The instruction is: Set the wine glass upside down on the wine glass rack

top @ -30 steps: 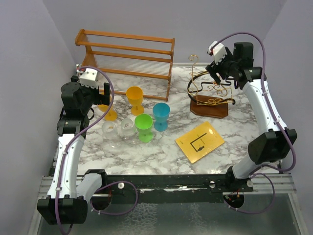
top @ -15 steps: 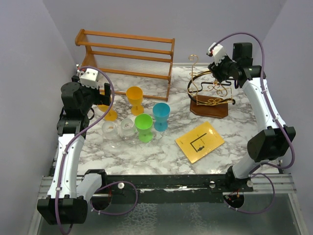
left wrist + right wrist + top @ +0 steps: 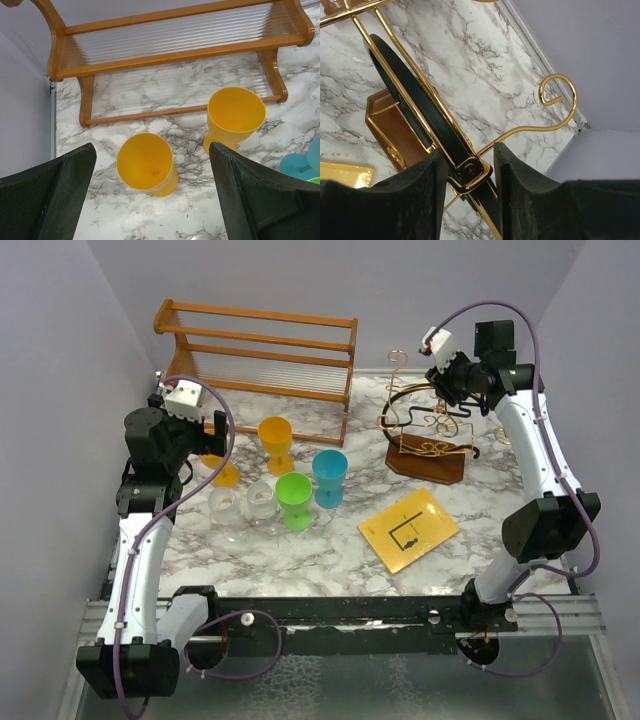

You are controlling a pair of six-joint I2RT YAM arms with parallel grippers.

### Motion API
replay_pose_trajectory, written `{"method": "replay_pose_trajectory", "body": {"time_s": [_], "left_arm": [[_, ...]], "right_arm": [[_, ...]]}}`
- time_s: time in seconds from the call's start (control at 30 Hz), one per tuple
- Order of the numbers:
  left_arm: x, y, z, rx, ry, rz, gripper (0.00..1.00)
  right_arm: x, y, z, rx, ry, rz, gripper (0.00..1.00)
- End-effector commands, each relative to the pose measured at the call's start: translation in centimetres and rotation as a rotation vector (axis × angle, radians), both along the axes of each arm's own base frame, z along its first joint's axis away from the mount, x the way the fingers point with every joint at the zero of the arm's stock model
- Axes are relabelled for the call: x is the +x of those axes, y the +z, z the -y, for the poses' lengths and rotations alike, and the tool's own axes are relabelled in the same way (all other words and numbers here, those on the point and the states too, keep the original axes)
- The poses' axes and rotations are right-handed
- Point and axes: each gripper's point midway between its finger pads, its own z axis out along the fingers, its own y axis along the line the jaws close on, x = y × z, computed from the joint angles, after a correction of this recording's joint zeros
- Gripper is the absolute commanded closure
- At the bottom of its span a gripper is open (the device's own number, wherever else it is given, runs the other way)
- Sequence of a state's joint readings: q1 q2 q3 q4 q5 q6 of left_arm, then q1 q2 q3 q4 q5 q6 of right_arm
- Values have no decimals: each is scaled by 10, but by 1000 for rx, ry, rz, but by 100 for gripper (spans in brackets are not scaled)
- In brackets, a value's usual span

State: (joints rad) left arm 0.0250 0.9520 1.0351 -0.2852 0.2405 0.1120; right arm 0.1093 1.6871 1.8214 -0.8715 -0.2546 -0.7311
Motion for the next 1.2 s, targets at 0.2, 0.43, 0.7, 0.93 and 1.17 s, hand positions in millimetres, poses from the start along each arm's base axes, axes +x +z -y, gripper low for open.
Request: {"method": "replay_pose_trajectory", "body": {"time_s": [0.2, 0.43, 0.7, 0.93, 1.17], "left_arm": [[2, -7, 11, 11, -81, -2, 1], [0, -10, 21, -2, -143, -10, 1], [-1, -10, 23, 2, -156, -4, 1], [-3, -9, 24, 2, -166, -1, 1], [-4, -9, 24, 7, -169, 3, 1]], "right_arm": [[-22, 1, -11, -3, 113, -93, 88], [-41, 6, -14, -13, 178, -128, 96], [-55, 23, -20, 5, 224, -137, 99], [-70, 27, -27, 36, 270, -175, 99], [-87, 21, -32, 59, 304, -226, 99]]}}
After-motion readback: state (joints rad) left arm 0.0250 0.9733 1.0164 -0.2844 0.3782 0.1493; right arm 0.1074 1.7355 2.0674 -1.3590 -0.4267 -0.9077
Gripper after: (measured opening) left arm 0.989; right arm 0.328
